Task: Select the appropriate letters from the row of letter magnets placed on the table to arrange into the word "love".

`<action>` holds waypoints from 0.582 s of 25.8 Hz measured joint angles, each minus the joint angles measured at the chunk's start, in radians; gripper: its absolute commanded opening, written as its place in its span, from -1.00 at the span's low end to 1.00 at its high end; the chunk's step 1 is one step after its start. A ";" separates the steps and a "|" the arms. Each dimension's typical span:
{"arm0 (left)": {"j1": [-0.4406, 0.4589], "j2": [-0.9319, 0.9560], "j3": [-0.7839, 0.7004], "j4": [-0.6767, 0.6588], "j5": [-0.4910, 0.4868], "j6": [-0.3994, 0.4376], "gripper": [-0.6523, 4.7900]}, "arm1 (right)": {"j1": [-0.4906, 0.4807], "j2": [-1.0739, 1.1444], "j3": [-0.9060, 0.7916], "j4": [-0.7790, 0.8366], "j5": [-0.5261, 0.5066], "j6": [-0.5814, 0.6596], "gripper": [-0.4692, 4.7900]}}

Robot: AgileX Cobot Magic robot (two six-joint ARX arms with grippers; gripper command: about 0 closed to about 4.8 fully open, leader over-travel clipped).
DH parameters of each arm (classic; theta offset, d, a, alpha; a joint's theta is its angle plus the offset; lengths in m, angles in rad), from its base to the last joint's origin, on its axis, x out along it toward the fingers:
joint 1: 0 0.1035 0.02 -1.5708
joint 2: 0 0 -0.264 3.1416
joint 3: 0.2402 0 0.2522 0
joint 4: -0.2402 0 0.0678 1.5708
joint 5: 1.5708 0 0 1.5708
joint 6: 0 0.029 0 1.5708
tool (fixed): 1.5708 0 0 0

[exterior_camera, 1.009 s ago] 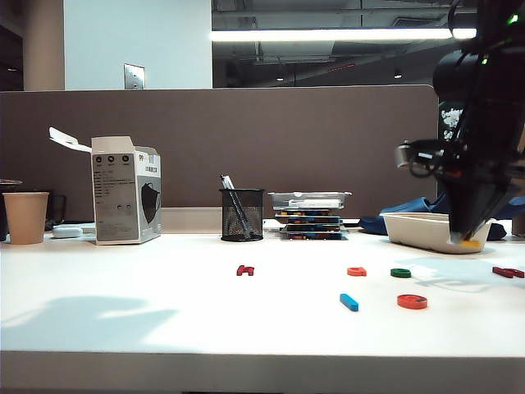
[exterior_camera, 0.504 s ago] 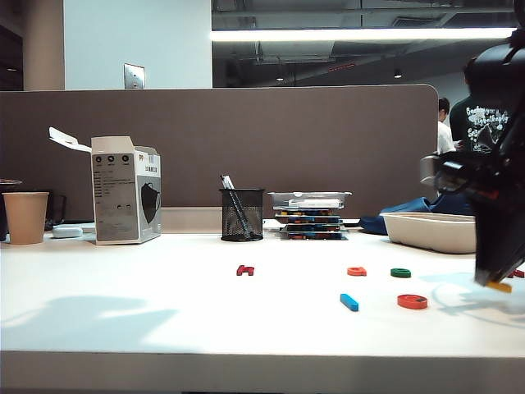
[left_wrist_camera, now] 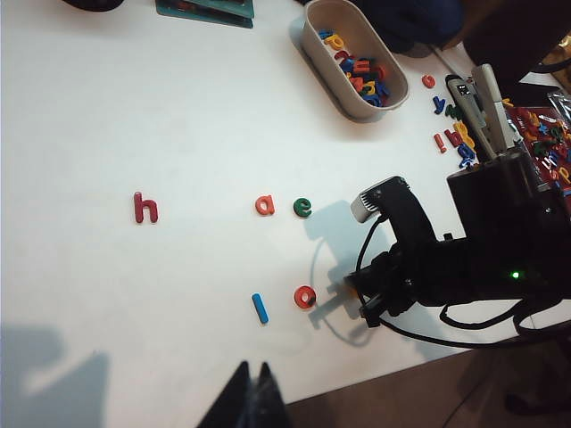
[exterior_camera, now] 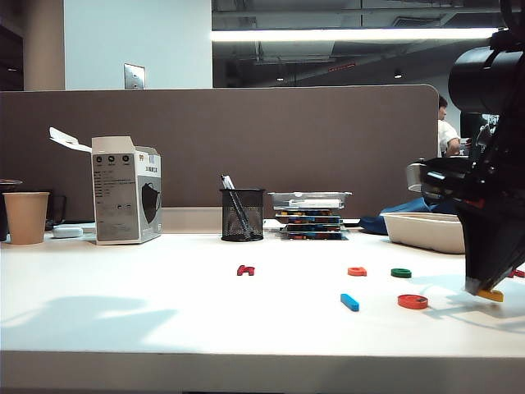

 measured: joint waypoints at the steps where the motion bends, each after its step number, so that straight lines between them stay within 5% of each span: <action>1: 0.000 0.000 0.000 0.000 0.000 0.000 -0.78 | 0.000 0.000 0.000 -0.001 -0.002 0.002 -0.85; 15: 0.000 0.000 0.000 0.000 0.000 0.000 -0.78 | 0.000 -0.001 -0.027 0.007 -0.056 0.011 -0.55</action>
